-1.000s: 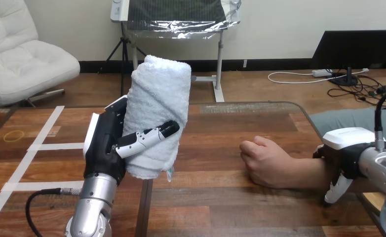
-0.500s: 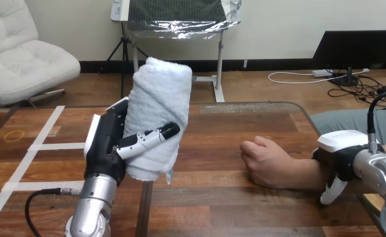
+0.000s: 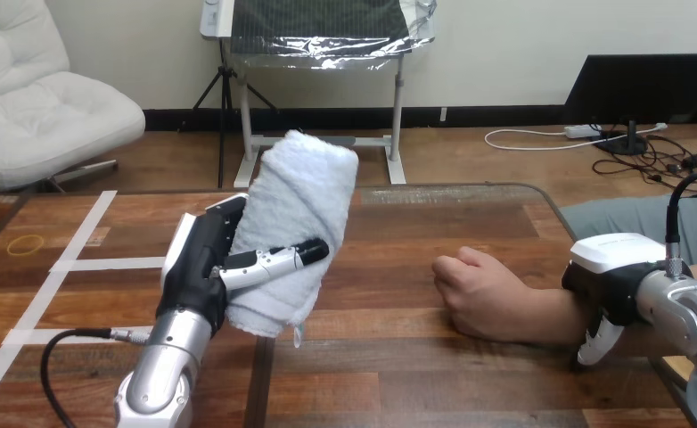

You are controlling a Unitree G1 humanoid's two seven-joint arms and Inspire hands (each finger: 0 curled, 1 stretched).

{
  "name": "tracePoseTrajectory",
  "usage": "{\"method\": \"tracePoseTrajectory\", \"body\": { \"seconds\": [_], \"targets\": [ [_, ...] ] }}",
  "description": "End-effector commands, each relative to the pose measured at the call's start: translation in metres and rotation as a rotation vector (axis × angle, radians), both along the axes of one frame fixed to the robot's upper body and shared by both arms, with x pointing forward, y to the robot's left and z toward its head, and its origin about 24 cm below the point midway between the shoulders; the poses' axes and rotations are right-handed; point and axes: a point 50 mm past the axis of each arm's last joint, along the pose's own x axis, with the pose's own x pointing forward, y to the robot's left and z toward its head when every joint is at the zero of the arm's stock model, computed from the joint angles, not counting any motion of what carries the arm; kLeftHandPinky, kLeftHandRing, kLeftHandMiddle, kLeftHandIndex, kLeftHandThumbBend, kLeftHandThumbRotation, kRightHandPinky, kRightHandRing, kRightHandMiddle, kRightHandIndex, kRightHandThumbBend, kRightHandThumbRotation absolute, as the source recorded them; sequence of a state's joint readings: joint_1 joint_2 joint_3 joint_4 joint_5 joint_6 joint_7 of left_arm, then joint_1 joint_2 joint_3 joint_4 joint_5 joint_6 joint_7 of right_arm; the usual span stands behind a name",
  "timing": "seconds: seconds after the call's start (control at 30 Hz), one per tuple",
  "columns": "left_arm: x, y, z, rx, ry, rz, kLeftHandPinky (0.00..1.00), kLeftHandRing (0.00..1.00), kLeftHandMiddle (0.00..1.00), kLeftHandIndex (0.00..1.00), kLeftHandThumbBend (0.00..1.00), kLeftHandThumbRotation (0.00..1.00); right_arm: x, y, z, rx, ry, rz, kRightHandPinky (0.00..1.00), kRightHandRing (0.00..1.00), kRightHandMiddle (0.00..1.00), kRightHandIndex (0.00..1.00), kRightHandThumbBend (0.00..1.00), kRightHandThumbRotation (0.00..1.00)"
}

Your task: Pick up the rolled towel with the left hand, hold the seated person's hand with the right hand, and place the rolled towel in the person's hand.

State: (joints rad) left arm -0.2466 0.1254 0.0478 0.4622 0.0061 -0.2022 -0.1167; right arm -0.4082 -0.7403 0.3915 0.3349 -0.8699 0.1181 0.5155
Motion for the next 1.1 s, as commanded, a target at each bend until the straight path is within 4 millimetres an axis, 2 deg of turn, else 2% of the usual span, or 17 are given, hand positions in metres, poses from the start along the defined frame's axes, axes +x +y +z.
{"method": "tracePoseTrajectory", "body": {
  "seconds": [0.0,0.37,0.67,1.07],
  "targets": [
    [0.028,-0.01,0.034,0.053,-0.112,-0.063,0.37,0.4,0.44,0.49,0.68,0.0,0.004,0.008,0.006,0.047,-0.068,0.038,0.23,0.3,0.41,0.5,0.65,0.11],
    [0.037,-0.014,0.033,0.12,-0.085,-0.112,0.36,0.4,0.44,0.48,0.68,0.0,0.001,0.006,0.011,0.093,-0.187,0.082,0.2,0.28,0.39,0.47,0.62,0.01],
    [0.042,-0.017,0.032,0.174,-0.064,-0.148,0.36,0.4,0.43,0.48,0.67,0.0,0.0,0.005,0.019,0.118,-0.258,0.087,0.13,0.21,0.3,0.36,0.61,0.0],
    [0.047,-0.02,0.033,0.235,-0.056,-0.205,0.37,0.39,0.43,0.49,0.67,0.0,-0.002,0.005,0.032,0.146,-0.341,0.095,0.1,0.17,0.26,0.33,0.62,0.0]
  ]
}}
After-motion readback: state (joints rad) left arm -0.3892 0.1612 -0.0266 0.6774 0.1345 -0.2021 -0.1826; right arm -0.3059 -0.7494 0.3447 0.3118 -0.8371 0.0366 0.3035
